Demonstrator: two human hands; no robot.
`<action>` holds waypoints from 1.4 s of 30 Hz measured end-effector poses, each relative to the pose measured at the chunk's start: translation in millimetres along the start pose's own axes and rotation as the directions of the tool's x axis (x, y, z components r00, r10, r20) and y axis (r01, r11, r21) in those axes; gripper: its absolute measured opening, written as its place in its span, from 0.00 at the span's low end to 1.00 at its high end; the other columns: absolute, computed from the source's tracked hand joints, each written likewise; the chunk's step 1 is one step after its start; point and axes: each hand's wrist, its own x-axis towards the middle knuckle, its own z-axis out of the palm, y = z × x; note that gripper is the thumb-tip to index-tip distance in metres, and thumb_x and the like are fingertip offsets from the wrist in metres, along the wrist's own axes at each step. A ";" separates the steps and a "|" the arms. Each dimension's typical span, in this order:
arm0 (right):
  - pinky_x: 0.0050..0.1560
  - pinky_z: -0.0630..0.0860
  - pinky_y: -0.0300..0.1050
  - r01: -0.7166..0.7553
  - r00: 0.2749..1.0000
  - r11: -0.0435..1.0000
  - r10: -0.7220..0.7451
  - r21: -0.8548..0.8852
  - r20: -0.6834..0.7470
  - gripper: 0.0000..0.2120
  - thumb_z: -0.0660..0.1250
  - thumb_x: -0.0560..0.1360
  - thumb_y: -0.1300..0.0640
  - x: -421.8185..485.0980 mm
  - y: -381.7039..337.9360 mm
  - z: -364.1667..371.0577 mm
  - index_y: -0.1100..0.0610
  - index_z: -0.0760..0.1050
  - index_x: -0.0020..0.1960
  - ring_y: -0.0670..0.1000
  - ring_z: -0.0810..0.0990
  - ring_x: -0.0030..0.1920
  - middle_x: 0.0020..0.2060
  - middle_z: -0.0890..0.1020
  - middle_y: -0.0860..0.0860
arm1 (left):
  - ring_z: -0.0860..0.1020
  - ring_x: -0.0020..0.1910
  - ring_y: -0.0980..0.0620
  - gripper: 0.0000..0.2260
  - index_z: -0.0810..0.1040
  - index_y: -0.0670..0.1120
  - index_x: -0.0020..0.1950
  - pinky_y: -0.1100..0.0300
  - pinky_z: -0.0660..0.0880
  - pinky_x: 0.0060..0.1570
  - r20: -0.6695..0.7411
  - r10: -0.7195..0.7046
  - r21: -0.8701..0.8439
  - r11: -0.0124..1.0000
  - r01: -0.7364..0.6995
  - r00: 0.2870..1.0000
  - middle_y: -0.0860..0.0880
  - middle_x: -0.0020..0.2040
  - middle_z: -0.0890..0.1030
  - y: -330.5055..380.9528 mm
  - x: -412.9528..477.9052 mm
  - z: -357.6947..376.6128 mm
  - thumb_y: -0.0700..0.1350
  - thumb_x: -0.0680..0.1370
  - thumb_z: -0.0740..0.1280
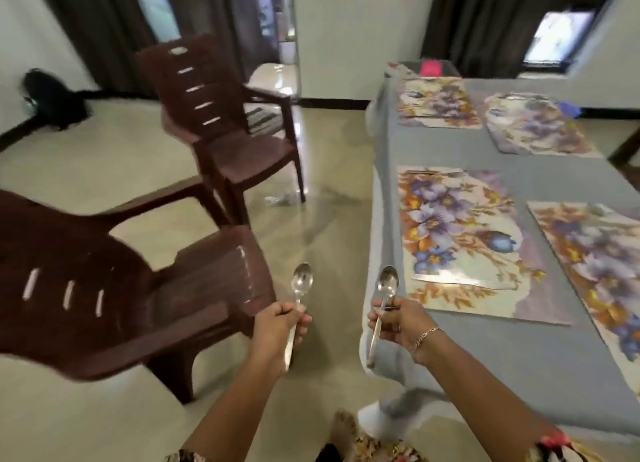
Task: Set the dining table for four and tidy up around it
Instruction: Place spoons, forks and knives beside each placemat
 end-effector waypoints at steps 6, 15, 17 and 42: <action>0.27 0.78 0.38 0.090 0.958 0.982 -0.040 0.167 -0.282 0.07 0.60 0.75 0.73 25.8 -29.1 -34.8 0.65 0.73 0.47 0.51 0.78 0.32 0.34 0.76 0.56 | 0.68 0.22 0.56 0.10 0.71 0.41 0.37 0.68 0.63 0.20 0.214 0.011 0.173 0.984 -0.049 0.977 0.45 0.29 0.74 52.2 74.5 62.8 0.32 0.77 0.62; 0.20 0.75 0.37 0.279 0.689 0.835 0.169 0.474 -0.704 0.14 0.60 0.72 0.77 33.5 -32.6 -95.4 0.63 0.69 0.32 0.46 0.72 0.18 0.21 0.72 0.54 | 0.68 0.22 0.53 0.09 0.71 0.40 0.37 0.69 0.61 0.19 0.561 -0.212 0.467 0.879 -0.094 0.800 0.44 0.30 0.74 54.2 119.7 207.1 0.31 0.76 0.62; 0.18 0.74 0.38 0.326 0.613 0.792 0.238 0.516 -0.753 0.14 0.60 0.73 0.77 37.5 -36.2 -100.4 0.63 0.68 0.32 0.51 0.73 0.22 0.27 0.71 0.55 | 0.69 0.19 0.57 0.09 0.72 0.40 0.37 0.70 0.62 0.19 0.613 -0.262 0.521 0.843 -0.132 0.746 0.44 0.29 0.75 54.4 128.5 234.3 0.31 0.76 0.62; 0.25 0.76 0.43 0.200 0.151 0.808 0.534 0.555 -0.832 0.12 0.67 0.72 0.69 83.7 -46.3 -66.0 0.59 0.71 0.33 0.54 0.76 0.25 0.30 0.77 0.57 | 0.72 0.20 0.58 0.09 0.74 0.41 0.38 0.67 0.69 0.20 0.681 -0.652 0.731 0.582 -0.357 0.333 0.44 0.33 0.78 49.5 185.2 333.8 0.35 0.78 0.62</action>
